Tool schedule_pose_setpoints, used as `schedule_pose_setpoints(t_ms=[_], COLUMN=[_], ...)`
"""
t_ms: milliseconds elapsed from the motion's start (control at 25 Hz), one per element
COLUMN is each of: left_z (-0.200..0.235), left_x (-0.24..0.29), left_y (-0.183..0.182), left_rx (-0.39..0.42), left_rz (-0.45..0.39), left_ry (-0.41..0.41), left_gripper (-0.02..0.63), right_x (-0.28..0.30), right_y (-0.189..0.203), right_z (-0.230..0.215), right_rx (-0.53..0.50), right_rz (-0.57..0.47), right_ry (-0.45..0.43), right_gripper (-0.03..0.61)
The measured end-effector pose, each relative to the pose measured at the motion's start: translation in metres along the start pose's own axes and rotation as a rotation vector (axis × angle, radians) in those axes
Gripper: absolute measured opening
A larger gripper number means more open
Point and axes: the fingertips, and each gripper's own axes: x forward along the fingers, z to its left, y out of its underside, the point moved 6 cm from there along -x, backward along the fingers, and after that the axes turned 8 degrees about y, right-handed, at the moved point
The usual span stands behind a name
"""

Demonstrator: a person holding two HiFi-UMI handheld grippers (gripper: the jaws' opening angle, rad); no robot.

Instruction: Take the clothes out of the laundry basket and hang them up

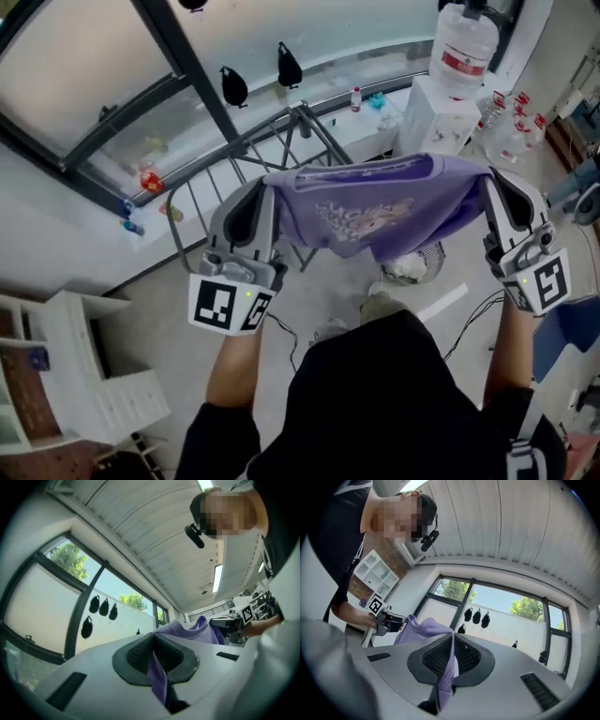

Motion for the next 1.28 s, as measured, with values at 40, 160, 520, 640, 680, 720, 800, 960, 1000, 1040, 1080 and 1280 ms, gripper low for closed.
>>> schedule_pose_setpoints(t_ms=[40, 160, 520, 640, 680, 720, 800, 960, 1000, 1040, 1080, 1280], left_z=[0.006, 0.017, 0.077, 0.1, 0.107, 0.115, 0.13, 0.163, 0.171, 0.179, 0.187, 0.235], left_x=[-0.017, -0.066, -0.211, -0.245, -0.255, -0.265, -0.282, -0.3, -0.302, -0.303, -0.303, -0.292], left_y=[-0.012, -0.04, -0.053, -0.053, -0.053, -0.053, -0.05, -0.038, -0.035, -0.031, -0.027, -0.001], left_rx=[0.028, 0.111, 0.167, 0.173, 0.175, 0.176, 0.169, 0.136, 0.128, 0.12, 0.112, 0.075], left_rz=[-0.016, -0.037, -0.051, -0.012, -0.001, 0.01, 0.029, 0.066, 0.074, 0.08, 0.086, 0.141], left_ry=[-0.043, -0.169, -0.456, -0.53, -0.552, -0.574, -0.609, -0.631, -0.627, -0.62, -0.611, -0.567], left_gripper=[0.008, 0.008, 0.008, 0.008, 0.008, 0.008, 0.008, 0.008, 0.008, 0.008, 0.008, 0.008], right_x=[0.012, 0.047, 0.17, 0.2, 0.209, 0.219, 0.238, 0.273, 0.28, 0.287, 0.294, 0.331], right_y=[-0.007, -0.023, -0.009, -0.005, -0.004, -0.003, 0.0, 0.007, 0.008, 0.01, 0.012, 0.03], right_z=[0.009, 0.038, 0.167, 0.207, 0.219, 0.231, 0.252, 0.28, 0.284, 0.287, 0.289, 0.293], right_rx=[0.012, 0.046, 0.262, 0.28, 0.283, 0.291, 0.317, 0.34, 0.34, 0.337, 0.329, 0.301], right_rz=[-0.027, -0.088, -0.181, -0.178, -0.178, -0.179, -0.18, -0.163, -0.155, -0.147, -0.138, -0.084], right_ry=[-0.03, -0.126, -0.482, -0.559, -0.584, -0.609, -0.653, -0.671, -0.668, -0.664, -0.658, -0.602], right_gripper=[0.009, 0.009, 0.009, 0.009, 0.009, 0.009, 0.009, 0.009, 0.009, 0.009, 0.009, 0.009])
